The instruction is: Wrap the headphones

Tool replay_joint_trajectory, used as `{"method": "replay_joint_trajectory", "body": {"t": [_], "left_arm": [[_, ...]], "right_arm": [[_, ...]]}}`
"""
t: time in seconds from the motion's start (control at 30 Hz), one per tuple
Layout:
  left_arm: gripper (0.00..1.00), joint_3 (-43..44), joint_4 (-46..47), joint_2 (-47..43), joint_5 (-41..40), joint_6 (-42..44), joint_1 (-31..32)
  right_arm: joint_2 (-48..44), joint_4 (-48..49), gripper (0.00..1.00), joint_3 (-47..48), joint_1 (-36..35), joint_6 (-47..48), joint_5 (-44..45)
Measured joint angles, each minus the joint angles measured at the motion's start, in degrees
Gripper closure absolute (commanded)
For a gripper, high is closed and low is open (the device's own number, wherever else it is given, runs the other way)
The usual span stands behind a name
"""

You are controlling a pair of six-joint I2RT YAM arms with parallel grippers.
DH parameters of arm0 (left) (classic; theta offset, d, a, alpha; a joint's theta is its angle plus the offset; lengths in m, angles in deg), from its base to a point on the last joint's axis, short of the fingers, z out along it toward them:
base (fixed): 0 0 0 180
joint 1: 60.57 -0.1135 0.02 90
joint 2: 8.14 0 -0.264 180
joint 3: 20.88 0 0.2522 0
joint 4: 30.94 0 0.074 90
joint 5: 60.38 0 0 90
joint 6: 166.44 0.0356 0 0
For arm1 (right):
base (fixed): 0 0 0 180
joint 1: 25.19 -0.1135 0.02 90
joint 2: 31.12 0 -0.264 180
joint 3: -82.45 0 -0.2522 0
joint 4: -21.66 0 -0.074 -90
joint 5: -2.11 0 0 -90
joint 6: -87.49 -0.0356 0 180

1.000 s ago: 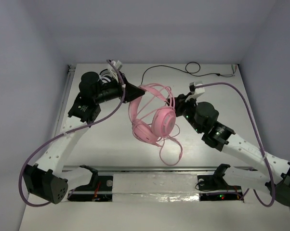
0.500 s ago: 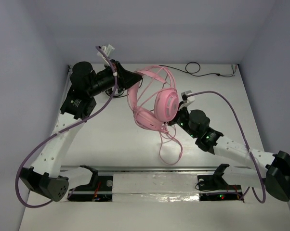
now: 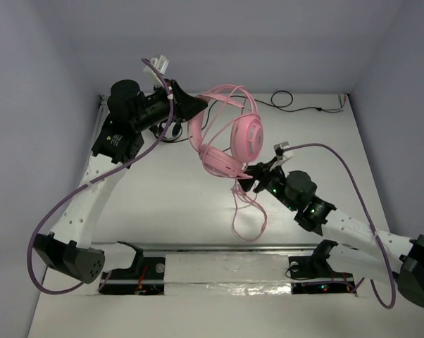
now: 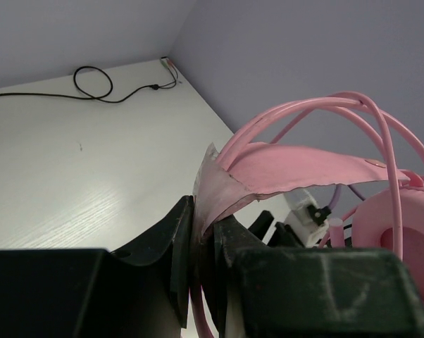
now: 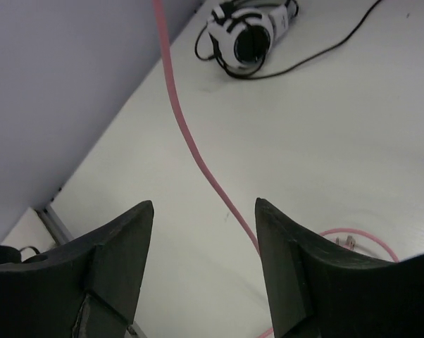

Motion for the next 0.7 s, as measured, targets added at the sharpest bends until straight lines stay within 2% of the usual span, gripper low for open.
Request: {"method": "replay_joint_trajectory", "body": {"t": [0.17,0.3,0.53,0.7], "left_arm": [[1.00,1.01,-0.24,1.11,-0.02,-0.28,0.00],[1.00,2.93,-0.42,1.20,-0.09,-0.33,-0.31],[1.00,5.38,0.92,1.18,-0.31,-2.43,-0.87],[1.00,5.29,2.16,1.18,-0.92,-4.48,-1.31]], "right_arm": [[8.70,1.75,0.37,-0.15,0.00,-0.07,-0.48],[15.02,4.11,0.45,-0.15,0.00,-0.72,-0.44],[21.22,7.65,0.71,-0.28,0.02,-2.75,-1.11],[23.58,10.34,0.77,-0.28,0.02,-3.58,-3.34]]}}
